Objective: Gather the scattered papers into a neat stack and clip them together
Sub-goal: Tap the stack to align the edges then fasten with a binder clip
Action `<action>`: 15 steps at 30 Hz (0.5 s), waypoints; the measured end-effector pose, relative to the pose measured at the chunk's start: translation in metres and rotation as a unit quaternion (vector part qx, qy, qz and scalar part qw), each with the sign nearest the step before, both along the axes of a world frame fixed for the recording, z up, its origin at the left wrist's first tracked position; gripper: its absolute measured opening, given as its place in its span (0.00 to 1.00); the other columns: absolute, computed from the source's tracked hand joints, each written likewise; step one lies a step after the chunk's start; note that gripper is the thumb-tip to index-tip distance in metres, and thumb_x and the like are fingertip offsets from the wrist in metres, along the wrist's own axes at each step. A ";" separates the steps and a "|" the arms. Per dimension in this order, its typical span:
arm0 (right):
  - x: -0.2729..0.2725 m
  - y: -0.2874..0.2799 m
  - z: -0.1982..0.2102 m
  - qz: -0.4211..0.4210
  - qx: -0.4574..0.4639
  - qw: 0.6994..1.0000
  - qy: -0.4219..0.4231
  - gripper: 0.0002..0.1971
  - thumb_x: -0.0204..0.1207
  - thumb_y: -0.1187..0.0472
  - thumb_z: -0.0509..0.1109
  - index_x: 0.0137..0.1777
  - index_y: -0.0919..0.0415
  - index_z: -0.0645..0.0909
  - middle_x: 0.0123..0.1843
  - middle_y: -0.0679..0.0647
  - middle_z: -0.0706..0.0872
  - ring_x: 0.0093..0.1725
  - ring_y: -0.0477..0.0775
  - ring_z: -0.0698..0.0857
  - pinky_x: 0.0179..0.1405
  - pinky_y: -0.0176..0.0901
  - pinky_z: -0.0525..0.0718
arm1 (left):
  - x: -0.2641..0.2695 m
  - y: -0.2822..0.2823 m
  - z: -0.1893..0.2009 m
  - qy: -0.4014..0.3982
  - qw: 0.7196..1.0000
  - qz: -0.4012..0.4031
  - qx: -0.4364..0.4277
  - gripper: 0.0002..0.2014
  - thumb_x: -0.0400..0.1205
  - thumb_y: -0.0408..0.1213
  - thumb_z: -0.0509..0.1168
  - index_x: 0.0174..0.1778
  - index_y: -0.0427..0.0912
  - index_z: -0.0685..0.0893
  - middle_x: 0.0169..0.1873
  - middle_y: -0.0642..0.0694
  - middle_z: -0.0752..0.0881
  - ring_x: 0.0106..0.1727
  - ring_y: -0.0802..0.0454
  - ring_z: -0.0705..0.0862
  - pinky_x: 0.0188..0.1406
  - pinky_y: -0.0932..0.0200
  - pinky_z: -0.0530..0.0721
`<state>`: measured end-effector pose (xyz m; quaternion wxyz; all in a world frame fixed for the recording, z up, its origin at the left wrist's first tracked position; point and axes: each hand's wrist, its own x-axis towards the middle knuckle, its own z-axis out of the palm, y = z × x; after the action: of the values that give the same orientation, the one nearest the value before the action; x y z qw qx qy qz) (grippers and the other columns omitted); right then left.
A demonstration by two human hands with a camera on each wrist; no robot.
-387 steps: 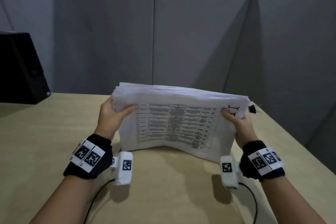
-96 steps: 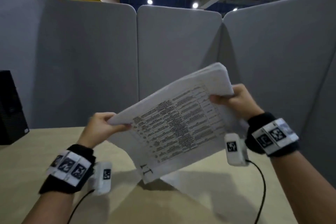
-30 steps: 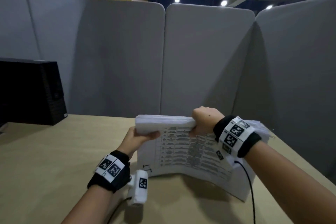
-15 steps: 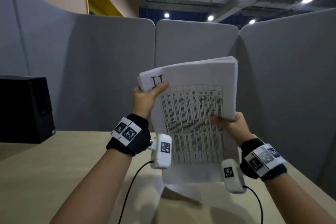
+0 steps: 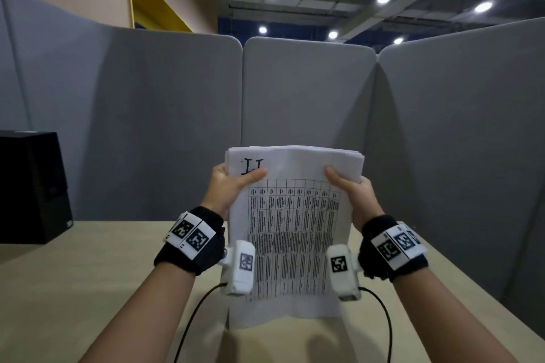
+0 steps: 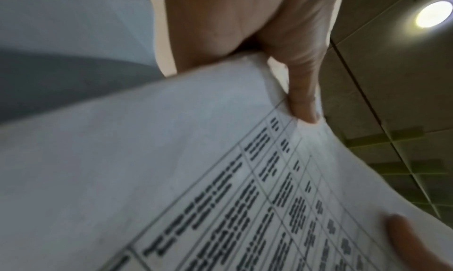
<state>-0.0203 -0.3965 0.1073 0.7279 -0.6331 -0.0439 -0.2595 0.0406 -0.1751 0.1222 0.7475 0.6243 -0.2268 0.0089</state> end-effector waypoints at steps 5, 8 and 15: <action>-0.004 -0.016 0.009 0.034 0.018 0.999 -0.019 0.43 0.34 0.42 0.87 0.51 0.63 0.82 0.40 0.57 0.90 0.37 0.57 0.90 0.35 0.52 0.89 | 0.006 0.011 0.002 -0.038 0.997 -0.055 -0.034 0.31 0.56 0.43 0.81 0.55 0.50 0.79 0.42 0.47 0.87 0.40 0.50 0.88 0.33 0.59 0.88; -0.006 -0.015 0.007 0.077 -0.018 0.997 0.000 0.46 0.36 0.43 0.87 0.57 0.65 0.80 0.46 0.61 0.89 0.42 0.59 0.90 0.38 0.51 0.89 | 0.008 0.012 0.001 -0.026 0.996 -0.089 0.005 0.43 0.46 0.50 0.84 0.57 0.47 0.78 0.42 0.46 0.89 0.39 0.52 0.90 0.34 0.56 0.89; -0.008 -0.016 0.001 0.051 -0.015 0.999 -0.003 0.45 0.32 0.40 0.86 0.51 0.62 0.82 0.40 0.56 0.90 0.37 0.55 0.90 0.32 0.49 0.89 | 0.005 0.011 -0.004 -0.013 0.998 -0.066 -0.020 0.28 0.54 0.49 0.81 0.45 0.42 0.83 0.36 0.44 0.91 0.35 0.47 0.91 0.29 0.56 0.88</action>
<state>-0.0282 -0.4122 0.1087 0.7303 -0.6404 -0.0827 -0.2232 0.0460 -0.1639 0.1181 0.7560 0.5924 -0.2771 -0.0276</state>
